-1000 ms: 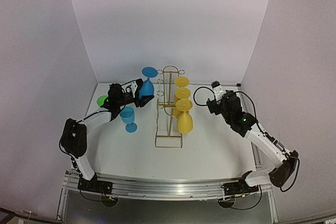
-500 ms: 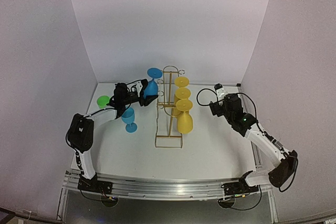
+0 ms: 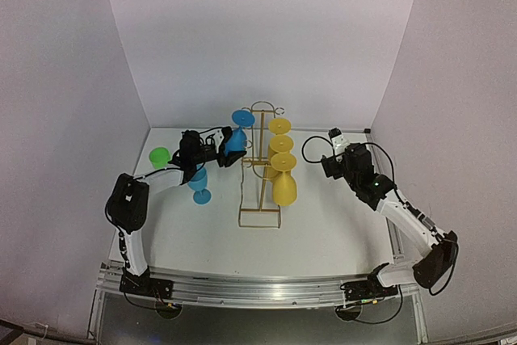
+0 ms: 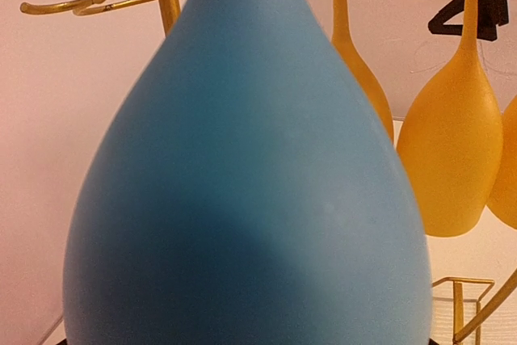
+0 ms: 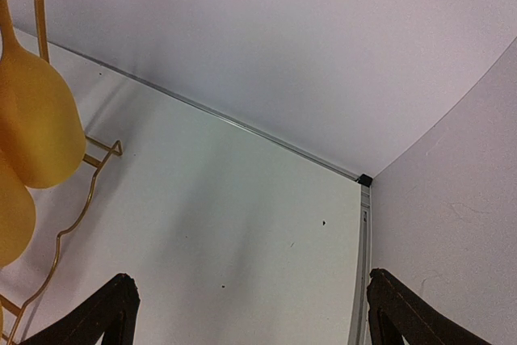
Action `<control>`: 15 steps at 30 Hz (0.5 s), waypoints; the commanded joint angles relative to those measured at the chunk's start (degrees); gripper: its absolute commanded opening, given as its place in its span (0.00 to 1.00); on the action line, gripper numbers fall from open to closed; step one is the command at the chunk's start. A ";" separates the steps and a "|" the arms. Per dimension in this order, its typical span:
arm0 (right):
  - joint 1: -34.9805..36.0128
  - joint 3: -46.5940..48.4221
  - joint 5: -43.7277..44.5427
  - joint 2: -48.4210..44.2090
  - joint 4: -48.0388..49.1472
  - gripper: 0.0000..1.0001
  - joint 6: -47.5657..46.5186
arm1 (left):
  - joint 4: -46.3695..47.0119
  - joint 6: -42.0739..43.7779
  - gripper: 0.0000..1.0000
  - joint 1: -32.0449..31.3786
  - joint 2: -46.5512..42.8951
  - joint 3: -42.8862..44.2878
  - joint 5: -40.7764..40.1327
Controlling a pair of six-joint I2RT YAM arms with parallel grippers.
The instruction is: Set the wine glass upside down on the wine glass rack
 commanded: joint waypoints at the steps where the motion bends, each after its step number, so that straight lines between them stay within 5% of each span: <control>1: -0.19 -0.80 -0.13 -0.29 1.65 0.93 -0.09 | 0.96 2.50 0.47 -0.60 0.18 2.23 1.25; 15: -0.15 -2.12 -0.13 -2.94 1.65 0.93 -0.60 | 0.01 3.75 0.47 -1.27 3.08 3.33 1.15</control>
